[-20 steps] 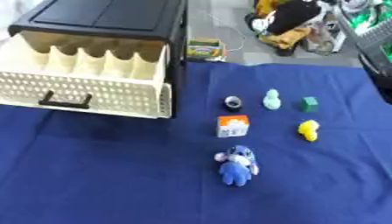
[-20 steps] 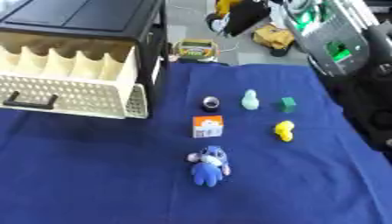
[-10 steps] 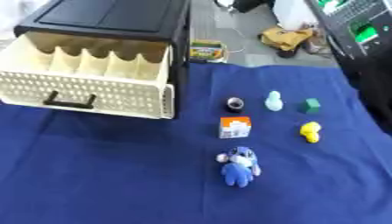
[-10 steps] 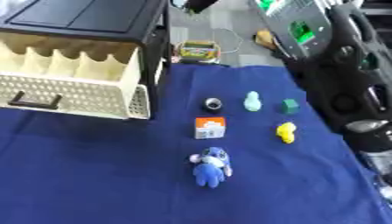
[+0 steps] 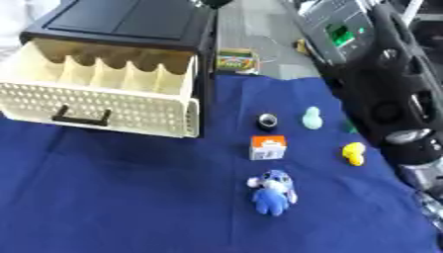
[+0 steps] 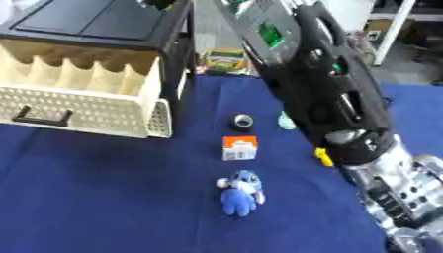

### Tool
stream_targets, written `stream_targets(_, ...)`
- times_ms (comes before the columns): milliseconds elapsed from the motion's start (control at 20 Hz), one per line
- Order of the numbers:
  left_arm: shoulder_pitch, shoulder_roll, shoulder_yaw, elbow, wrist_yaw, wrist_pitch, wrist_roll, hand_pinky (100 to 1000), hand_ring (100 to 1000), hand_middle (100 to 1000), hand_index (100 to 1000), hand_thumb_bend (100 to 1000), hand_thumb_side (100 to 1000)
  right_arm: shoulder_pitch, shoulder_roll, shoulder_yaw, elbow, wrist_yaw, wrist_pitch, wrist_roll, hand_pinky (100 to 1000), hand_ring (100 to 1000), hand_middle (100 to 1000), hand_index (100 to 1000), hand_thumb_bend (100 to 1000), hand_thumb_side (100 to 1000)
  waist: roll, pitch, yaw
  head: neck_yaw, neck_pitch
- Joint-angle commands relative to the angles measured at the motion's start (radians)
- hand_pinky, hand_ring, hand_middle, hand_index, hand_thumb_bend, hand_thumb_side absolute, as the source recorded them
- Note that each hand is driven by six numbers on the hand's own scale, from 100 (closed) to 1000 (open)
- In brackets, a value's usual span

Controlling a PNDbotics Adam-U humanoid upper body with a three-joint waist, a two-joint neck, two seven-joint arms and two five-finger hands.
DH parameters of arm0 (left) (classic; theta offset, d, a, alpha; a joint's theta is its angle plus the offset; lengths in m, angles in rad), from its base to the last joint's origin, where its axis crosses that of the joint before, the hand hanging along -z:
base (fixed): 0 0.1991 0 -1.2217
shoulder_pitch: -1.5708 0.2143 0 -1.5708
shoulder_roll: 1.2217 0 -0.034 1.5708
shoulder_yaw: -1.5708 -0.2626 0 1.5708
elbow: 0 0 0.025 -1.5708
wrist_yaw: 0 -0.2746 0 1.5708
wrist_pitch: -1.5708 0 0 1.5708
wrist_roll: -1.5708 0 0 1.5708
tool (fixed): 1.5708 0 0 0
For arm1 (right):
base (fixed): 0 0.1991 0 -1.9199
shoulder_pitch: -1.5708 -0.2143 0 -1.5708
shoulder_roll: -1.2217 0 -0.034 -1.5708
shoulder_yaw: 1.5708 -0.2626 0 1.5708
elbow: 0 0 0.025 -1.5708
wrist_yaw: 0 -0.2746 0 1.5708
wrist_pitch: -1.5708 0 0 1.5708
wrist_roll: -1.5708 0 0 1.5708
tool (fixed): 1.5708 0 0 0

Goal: Pick up objects from table and place into drawer.

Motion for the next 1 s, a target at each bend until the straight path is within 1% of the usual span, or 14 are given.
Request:
stream_targets(50,-0.023,0.010,0.001,-0.012,0.007,-0.005,0.001,100,100,100,690,219,1000,-0.029,0.023,-0.017,0.014,0.006,0.004,-0.020,124,337,255,263,224,154,0.006,-0.015,0.003,-0.016,-0.013)
stream_targets(350,-0.032,0.003,0.000,-0.012,0.012,-0.010,0.005,100,100,100,689,220,1000,-0.024,0.057,-0.017,0.044,-0.015,-0.002,-0.065,124,333,252,264,235,146,0.006,-0.003,0.012,-0.048,-0.025)
stream_targets(600,-0.033,0.002,0.000,-0.012,0.012,-0.011,0.006,100,100,100,689,220,1000,-0.023,0.061,-0.014,0.057,-0.028,-0.007,-0.083,124,333,252,264,235,146,0.006,-0.001,0.014,-0.051,-0.026)
stream_targets(650,-0.035,0.000,0.000,-0.012,0.013,-0.011,0.006,100,100,100,688,218,1000,-0.021,0.067,-0.015,0.063,-0.032,-0.005,-0.084,125,330,251,279,246,126,0.005,0.004,0.019,-0.054,-0.026)
stream_targets(750,-0.042,-0.004,0.000,-0.012,0.014,-0.012,0.007,100,100,100,686,218,1000,-0.018,0.088,-0.013,0.090,-0.039,0.001,-0.094,127,332,255,287,244,121,0.003,0.015,0.031,-0.058,-0.029)
stream_targets(1000,-0.047,-0.008,0.002,-0.012,0.015,-0.012,0.008,100,100,100,685,217,1000,-0.008,0.104,-0.004,0.132,-0.068,-0.011,-0.115,136,341,266,318,239,104,0.000,0.026,0.042,-0.056,-0.035)
